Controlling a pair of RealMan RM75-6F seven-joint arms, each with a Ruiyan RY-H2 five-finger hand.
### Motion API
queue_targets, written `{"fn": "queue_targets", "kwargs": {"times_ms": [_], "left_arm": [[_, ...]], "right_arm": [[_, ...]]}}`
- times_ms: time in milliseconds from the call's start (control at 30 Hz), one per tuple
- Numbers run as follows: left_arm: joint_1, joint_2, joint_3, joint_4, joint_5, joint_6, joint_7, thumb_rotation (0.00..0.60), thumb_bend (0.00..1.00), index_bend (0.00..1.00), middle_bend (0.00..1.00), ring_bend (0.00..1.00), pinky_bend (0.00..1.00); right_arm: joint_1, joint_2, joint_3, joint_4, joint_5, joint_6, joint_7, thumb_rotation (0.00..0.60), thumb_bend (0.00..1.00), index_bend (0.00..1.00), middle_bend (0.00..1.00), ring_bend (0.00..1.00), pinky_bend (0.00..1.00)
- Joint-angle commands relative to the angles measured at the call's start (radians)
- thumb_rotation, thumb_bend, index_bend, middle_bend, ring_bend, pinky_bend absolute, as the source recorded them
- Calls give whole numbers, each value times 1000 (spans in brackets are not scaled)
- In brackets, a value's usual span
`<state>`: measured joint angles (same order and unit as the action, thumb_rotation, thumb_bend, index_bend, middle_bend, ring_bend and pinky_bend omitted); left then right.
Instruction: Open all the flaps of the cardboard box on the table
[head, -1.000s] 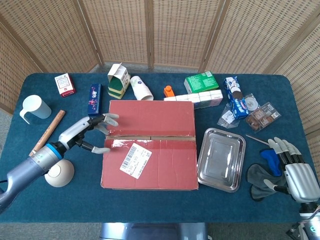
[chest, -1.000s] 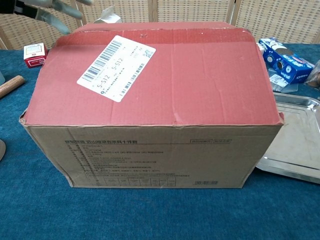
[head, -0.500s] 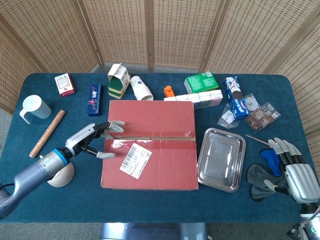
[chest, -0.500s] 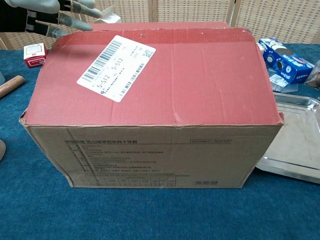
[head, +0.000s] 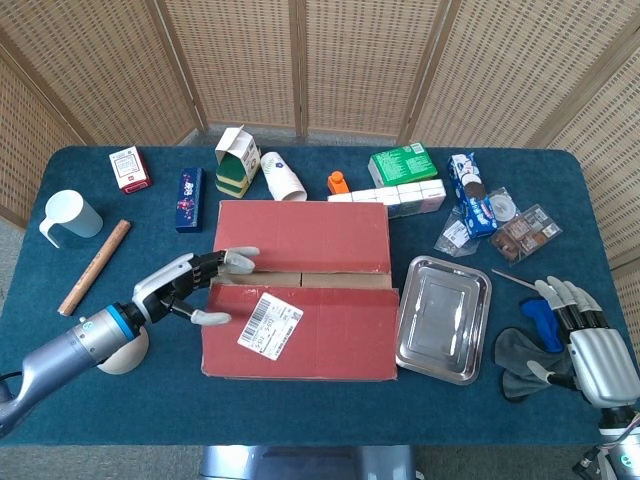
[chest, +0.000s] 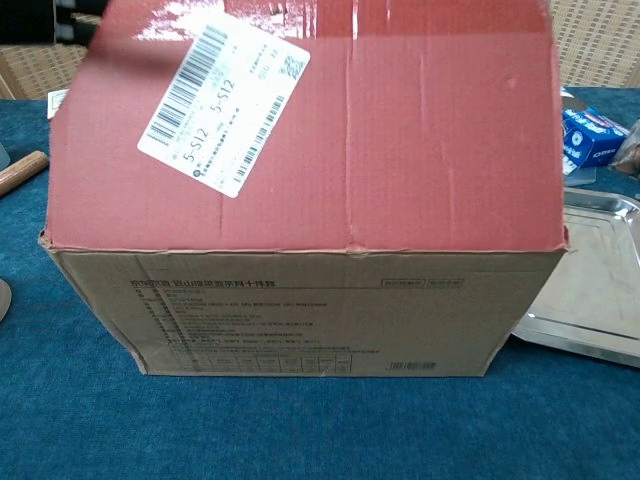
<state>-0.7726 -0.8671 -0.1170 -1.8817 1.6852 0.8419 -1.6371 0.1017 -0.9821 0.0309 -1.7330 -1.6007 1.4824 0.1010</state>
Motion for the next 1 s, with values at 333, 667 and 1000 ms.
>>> {"fn": "queue_targets", "kwargs": {"times_ms": [333, 667, 1000], "left_arm": [[-25, 82, 42, -95, 200, 217, -111, 600, 390, 258, 108, 193, 392], [-40, 98, 116, -158, 341, 294, -96, 600, 390, 257, 98, 193, 401], [-70, 73, 196, -157, 413, 326, -117, 600, 389, 248, 87, 193, 426]], "right_arm": [[2, -3, -2, -1, 4, -11, -13, 600, 0, 0, 0, 0, 114], [2, -3, -2, -1, 7, -11, -17, 600, 0, 0, 0, 0, 113], [3, -6, -1, 0, 10, -14, -24, 600, 0, 0, 0, 0, 114]]}}
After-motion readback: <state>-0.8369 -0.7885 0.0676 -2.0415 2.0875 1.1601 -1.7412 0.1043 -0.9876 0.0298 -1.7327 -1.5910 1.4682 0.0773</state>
